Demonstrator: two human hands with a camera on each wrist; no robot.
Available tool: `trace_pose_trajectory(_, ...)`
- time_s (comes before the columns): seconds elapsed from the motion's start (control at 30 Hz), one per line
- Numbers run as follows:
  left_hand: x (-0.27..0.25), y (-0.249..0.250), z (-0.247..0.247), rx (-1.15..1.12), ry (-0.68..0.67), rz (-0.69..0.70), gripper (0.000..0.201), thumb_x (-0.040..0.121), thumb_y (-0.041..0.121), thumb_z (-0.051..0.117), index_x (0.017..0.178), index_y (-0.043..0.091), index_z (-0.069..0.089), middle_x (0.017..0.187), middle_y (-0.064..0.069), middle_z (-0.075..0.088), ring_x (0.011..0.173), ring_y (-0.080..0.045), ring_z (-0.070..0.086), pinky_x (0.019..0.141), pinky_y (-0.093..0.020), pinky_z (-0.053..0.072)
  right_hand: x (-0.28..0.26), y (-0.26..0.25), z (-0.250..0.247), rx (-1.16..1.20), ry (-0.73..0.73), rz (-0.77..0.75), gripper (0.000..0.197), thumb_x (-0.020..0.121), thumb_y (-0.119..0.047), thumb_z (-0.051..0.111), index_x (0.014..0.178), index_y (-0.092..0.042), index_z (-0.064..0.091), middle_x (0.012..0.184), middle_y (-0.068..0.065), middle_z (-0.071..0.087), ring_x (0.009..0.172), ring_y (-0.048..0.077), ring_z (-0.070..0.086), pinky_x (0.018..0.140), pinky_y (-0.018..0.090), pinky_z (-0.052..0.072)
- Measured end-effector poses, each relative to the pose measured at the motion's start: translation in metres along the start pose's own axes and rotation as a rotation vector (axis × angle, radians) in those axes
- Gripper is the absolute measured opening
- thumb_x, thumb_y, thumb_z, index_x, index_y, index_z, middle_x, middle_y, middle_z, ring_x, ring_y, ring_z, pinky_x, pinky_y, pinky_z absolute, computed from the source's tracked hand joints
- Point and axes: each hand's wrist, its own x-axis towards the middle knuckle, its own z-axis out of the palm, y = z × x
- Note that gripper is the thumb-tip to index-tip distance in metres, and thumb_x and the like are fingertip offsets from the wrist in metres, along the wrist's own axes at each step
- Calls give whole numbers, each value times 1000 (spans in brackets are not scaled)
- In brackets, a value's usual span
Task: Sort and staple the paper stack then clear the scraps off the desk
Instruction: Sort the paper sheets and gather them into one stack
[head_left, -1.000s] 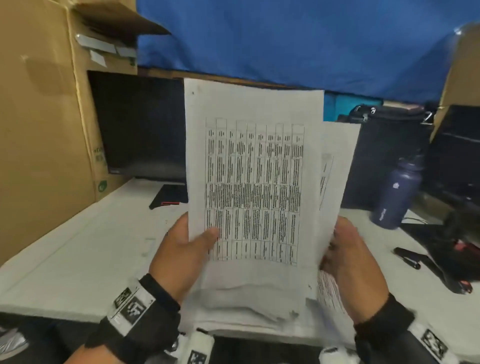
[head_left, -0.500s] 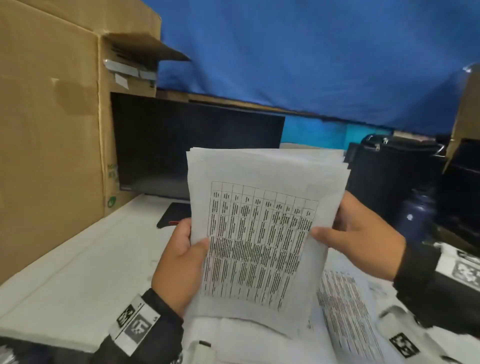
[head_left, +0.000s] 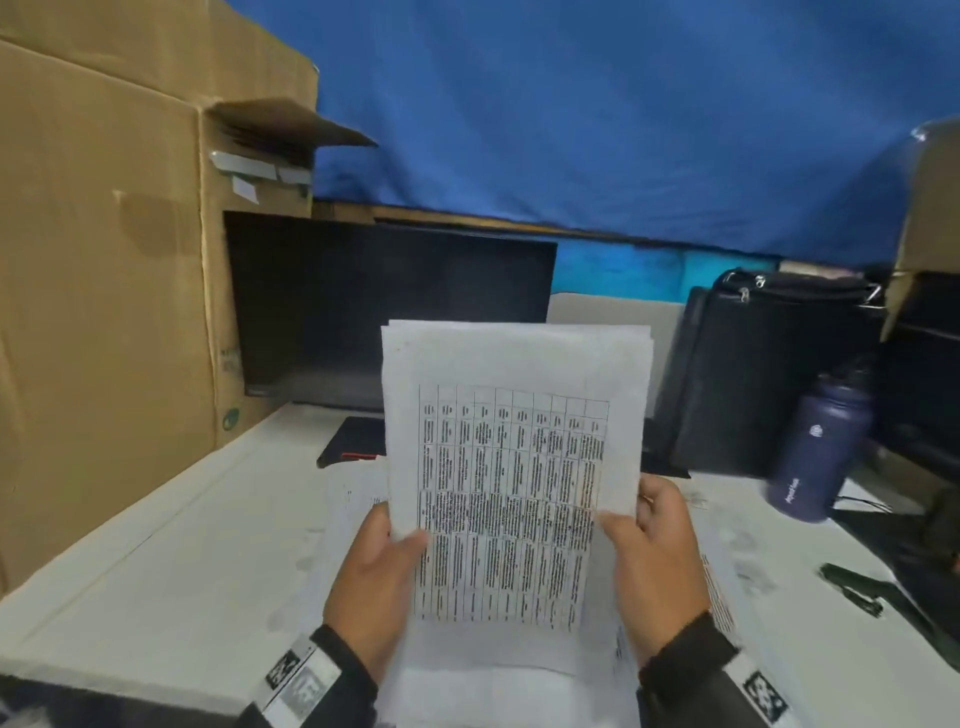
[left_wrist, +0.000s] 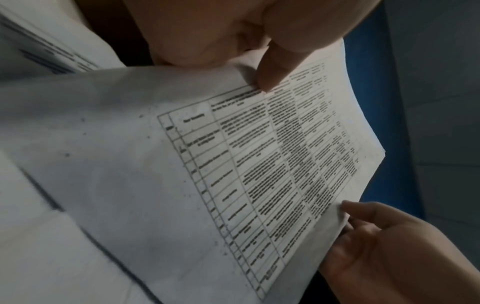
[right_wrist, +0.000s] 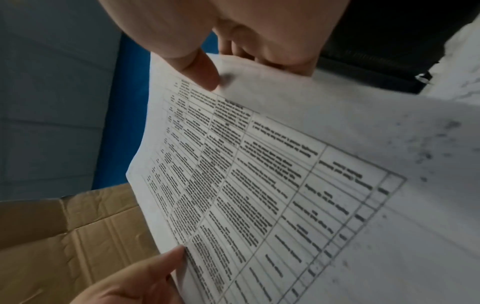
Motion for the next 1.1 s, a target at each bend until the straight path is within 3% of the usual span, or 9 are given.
trace_pose_trajectory(0.07, 0, 3, 0, -20, -10, 9, 31, 96, 1, 52, 106, 26, 66, 101, 12, 76, 98, -7, 70, 81, -28, 50, -3, -2, -3, 22, 28, -46, 26, 92, 6, 51, 102, -17, 57, 99, -7, 72, 89, 0, 67, 68, 10, 50)
trace_pose_trajectory(0.23, -4, -14, 1, 94, -62, -50, 36, 90, -1, 58, 106, 30, 70, 105, 7, 77, 104, -18, 70, 100, -49, 51, -11, 17, -6, -62, -31, 40, 26, 88, 1, 55, 104, -19, 57, 94, -10, 68, 83, 4, 65, 62, 13, 46)
trace_pose_trajectory(0.33, -2, -15, 4, 98, -59, 0, 35, 93, 1, 58, 105, 32, 69, 107, 10, 76, 106, -15, 70, 101, -47, 51, -7, 19, -7, -77, -15, 16, 30, 86, 2, 58, 105, -21, 59, 98, -15, 69, 79, -12, 64, 61, 4, 46)
trace_pose_trajectory(0.4, 2, -10, 4, 79, -54, 28, 38, 92, 0, 58, 105, 34, 69, 109, 10, 76, 107, -15, 69, 99, -44, 51, -1, 15, -8, -46, -3, -4, 33, 86, 2, 58, 106, -24, 59, 99, -19, 69, 82, -15, 64, 64, 3, 46)
trace_pose_trajectory(0.5, 3, -16, 3, 71, -61, -30, 37, 88, -1, 60, 109, 29, 68, 107, 6, 77, 106, -18, 70, 99, -46, 51, -1, 23, -8, -79, -22, 11, 34, 85, 0, 60, 105, -27, 60, 100, -14, 71, 87, -7, 66, 72, 11, 51)
trace_pose_trajectory(0.6, 2, -26, 3, 90, -100, -73, 35, 81, 14, 67, 114, 27, 67, 110, 5, 76, 108, -20, 70, 103, -52, 49, -7, 34, -7, -146, -56, 48, 34, 85, -4, 63, 108, -28, 61, 100, -11, 72, 89, 3, 68, 78, 24, 55)
trace_pose_trajectory(0.73, 7, -25, 5, 83, -80, -27, 30, 94, 5, 61, 115, 25, 68, 112, 7, 76, 108, -14, 70, 99, -40, 50, 2, 32, -18, -80, -34, 5, 30, 86, -5, 65, 107, -25, 62, 100, -7, 72, 88, 6, 69, 70, 19, 53)
trace_pose_trajectory(0.9, 1, -33, 8, 161, -151, -63, 34, 94, -2, 57, 109, 25, 71, 108, 7, 77, 104, -15, 71, 94, -40, 53, -3, 48, -14, -181, -166, 188, 17, 84, -22, 75, 95, -12, 68, 92, 9, 74, 88, 24, 71, 66, 24, 58)
trace_pose_trajectory(1.1, 18, -36, -6, 447, -281, -10, 43, 86, -6, 50, 109, 25, 68, 106, 9, 75, 102, -10, 69, 91, -38, 53, 1, 45, -28, -199, -142, 172, 12, 84, -27, 76, 82, -17, 71, 80, -8, 76, 73, 5, 70, 66, 20, 53)
